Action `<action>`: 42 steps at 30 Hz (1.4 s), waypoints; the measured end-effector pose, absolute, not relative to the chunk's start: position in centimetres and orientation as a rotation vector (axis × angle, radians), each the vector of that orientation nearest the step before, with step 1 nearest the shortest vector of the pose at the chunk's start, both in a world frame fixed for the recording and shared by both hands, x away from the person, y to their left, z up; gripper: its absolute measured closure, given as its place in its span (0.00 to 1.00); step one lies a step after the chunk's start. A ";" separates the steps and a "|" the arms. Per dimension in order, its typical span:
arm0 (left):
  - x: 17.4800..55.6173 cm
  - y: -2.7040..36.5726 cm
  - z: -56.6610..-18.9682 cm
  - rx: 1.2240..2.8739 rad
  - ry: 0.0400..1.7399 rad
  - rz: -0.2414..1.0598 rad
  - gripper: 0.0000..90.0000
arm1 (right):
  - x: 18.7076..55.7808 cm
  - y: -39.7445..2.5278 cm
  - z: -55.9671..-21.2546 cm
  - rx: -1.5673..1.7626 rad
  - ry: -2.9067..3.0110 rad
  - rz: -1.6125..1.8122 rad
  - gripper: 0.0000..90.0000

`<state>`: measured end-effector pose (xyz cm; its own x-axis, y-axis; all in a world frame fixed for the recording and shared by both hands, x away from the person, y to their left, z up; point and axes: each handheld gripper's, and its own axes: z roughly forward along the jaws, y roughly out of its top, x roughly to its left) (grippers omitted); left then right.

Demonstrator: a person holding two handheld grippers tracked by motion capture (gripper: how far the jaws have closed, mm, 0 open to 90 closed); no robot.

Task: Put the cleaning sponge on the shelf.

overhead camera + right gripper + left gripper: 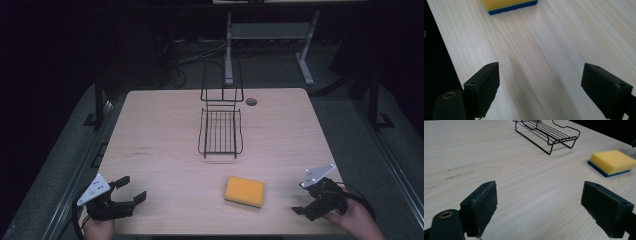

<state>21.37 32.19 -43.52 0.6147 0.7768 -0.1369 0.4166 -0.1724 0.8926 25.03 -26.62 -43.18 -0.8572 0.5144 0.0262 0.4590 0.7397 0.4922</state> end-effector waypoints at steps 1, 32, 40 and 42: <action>21.4 32.2 -43.5 1.797 0.968 0.432 0.14 | 25.0 -26.5 -43.2 0.790 2.829 0.754 0.17; 21.3 32.6 -43.5 1.791 0.975 0.445 0.14 | 25.6 -23.7 -42.2 0.689 2.854 0.749 0.16; 21.3 32.7 -43.5 1.793 0.976 0.445 0.14 | 26.2 -22.5 -41.8 0.651 2.878 0.737 0.16; 21.3 32.8 -43.5 1.789 0.976 0.444 0.14 | 26.3 -22.1 -41.6 0.630 2.888 0.730 0.16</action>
